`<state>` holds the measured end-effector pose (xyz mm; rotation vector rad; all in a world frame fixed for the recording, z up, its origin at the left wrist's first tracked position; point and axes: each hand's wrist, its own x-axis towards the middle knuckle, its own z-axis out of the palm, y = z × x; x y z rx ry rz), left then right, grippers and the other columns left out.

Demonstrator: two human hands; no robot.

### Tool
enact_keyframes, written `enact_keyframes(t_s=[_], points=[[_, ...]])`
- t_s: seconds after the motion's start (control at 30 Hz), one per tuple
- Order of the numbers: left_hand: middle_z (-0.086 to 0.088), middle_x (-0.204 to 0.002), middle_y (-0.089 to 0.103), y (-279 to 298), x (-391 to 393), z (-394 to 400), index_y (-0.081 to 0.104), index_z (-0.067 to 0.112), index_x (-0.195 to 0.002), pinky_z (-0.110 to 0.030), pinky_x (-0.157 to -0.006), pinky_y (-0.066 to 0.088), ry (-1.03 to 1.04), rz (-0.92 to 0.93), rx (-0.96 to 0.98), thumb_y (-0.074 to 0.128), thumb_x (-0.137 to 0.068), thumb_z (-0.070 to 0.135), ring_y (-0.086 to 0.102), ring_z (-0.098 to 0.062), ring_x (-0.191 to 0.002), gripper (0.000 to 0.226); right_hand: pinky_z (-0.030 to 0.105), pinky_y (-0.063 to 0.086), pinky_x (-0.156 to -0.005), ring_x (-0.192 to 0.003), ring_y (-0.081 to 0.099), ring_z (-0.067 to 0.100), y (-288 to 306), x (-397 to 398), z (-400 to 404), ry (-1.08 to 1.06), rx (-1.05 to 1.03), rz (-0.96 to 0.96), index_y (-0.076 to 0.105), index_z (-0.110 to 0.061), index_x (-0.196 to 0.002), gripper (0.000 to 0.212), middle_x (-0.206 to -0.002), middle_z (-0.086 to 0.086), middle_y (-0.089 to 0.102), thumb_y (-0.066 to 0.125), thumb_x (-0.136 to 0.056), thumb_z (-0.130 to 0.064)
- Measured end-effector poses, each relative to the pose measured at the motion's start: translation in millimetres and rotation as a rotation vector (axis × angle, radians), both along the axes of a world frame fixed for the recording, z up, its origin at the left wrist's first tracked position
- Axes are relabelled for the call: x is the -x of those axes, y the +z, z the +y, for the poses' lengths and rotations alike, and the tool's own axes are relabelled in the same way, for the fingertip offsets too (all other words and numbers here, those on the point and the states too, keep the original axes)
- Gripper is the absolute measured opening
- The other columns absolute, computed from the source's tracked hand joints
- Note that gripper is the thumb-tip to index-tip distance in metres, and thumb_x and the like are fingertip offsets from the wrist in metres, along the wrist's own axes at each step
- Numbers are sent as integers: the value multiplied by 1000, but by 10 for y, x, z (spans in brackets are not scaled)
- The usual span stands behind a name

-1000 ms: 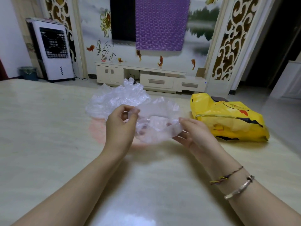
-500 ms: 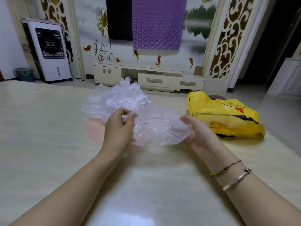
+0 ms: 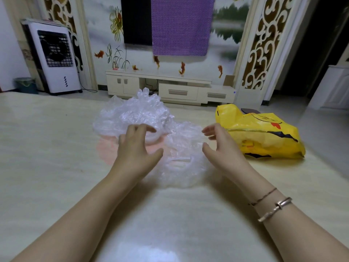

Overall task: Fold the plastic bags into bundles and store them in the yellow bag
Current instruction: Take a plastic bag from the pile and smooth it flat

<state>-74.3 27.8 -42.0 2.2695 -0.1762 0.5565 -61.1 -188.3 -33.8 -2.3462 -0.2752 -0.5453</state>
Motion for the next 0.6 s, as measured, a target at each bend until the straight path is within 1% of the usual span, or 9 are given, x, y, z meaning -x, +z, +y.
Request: enact_keyframes(t_s=[0.07,0.13,0.17,0.23,0.33,0.37,0.43,0.53,0.6], points=[[21,-120,48,64,37,-33,56,36,-113,-15,-89,35,-170,-137,131,60,-82,28,42,-8,-118,32,8,35,-88,-111,50,5,33,80,39,119,114,-46,55,-18,-117,26,-118,-8,58,50,-93,-10],[21,-124,54,34,58,-51,58,35,-119,-9,-97,33,-319,-166,62,52,-86,28,45,0,-120,34,20,39,-98,-119,51,7,17,130,86,188,236,8,53,-21,-125,30,-125,-9,59,46,-97,-15],[17,-130,54,-10,55,-60,55,32,-127,-13,-102,31,-361,-111,-29,51,-91,30,44,-1,-125,36,25,39,-100,-123,50,10,12,152,95,207,298,77,48,-23,-132,34,-131,-8,57,44,-99,-19],[7,-146,46,-120,31,-70,44,24,-142,-21,-109,27,-385,50,-301,47,-97,41,38,-8,-135,48,24,35,-100,-129,45,15,1,168,83,251,438,268,33,-21,-145,45,-142,-1,49,40,-101,-27],[5,-162,13,-180,20,-78,20,23,-153,-31,-120,9,-380,242,-636,34,-98,54,10,-12,-149,64,26,14,-116,-147,10,13,12,161,-20,314,627,505,6,-17,-153,64,-161,-2,12,36,-102,-40],[8,-162,4,-177,25,-76,12,25,-154,-34,-121,3,-377,287,-678,31,-96,59,2,-10,-149,70,29,6,-119,-148,-1,10,26,168,-67,309,656,562,-2,-18,-154,72,-162,-7,0,36,-100,-46],[11,-161,-7,-161,37,-64,2,28,-155,-37,-121,-5,-376,344,-713,28,-89,70,-8,-8,-148,84,33,-1,-120,-146,-11,6,59,171,-148,294,691,629,-11,-23,-153,81,-160,-13,-12,39,-97,-54],[14,-160,-13,-138,68,-61,-4,30,-155,-39,-120,-9,-387,381,-732,22,-73,84,-13,-7,-147,101,34,-3,-120,-145,-13,3,97,197,-206,293,726,661,-12,-28,-152,88,-158,-19,-15,42,-92,-61],[14,-160,-12,-122,79,-56,-2,31,-155,-39,-120,-9,-395,372,-718,21,-67,86,-13,-7,-147,106,33,-3,-121,-145,-13,1,121,216,-224,294,717,646,-9,-30,-153,94,-157,-21,-14,46,-87,-66]])
